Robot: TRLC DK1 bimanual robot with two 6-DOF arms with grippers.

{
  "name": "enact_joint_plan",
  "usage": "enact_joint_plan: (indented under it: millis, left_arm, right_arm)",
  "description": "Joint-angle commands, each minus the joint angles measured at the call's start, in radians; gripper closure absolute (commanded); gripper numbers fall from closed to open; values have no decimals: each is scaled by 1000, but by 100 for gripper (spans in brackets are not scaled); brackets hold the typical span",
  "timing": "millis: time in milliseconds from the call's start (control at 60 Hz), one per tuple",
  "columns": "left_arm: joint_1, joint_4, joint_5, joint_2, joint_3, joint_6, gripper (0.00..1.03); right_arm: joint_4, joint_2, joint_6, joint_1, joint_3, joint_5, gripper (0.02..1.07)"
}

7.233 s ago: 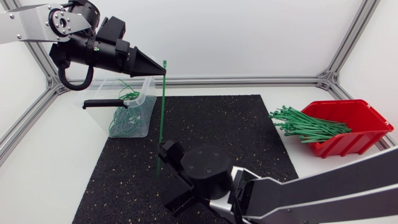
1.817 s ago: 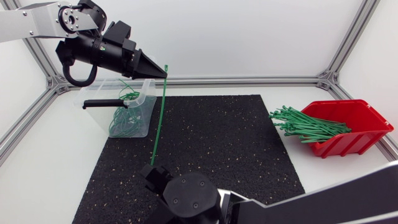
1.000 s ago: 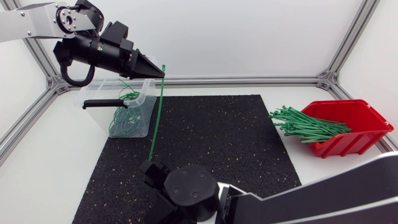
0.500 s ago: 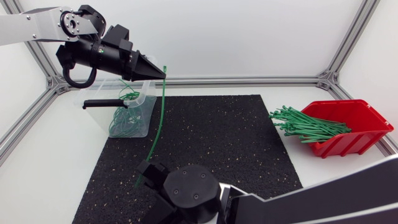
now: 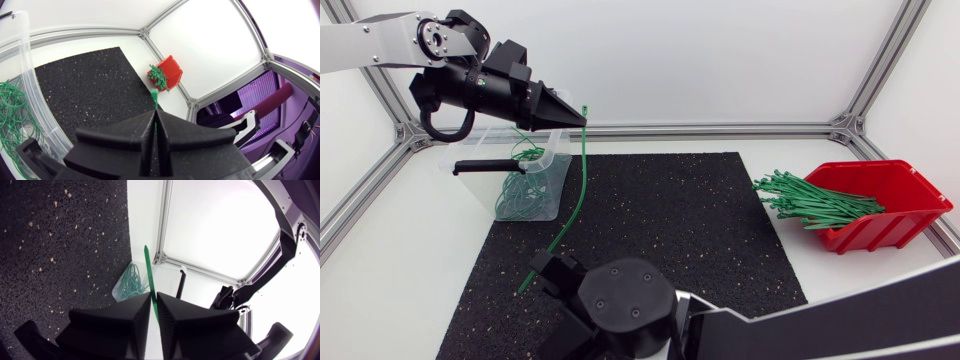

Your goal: Take a green cable tie from the red box, thread the tail through the head to close it, then place it in the transparent bin on the left.

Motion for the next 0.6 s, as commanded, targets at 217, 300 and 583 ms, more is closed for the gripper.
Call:
enact_joint_plan:
  millis: [217,300,583]
  left_arm:
    - [-10,-23,10,17,-1,30,100]
    - [-8,-23,8,17,-1,33,100]
    - [-2,-23,2,11,-10,68,100]
  right_arm:
    - [-5,-6,-18,5,45,6,97]
    - [-13,-7,-16,5,45,6,102]
    - [-90,-37,74,-7,28,14,102]
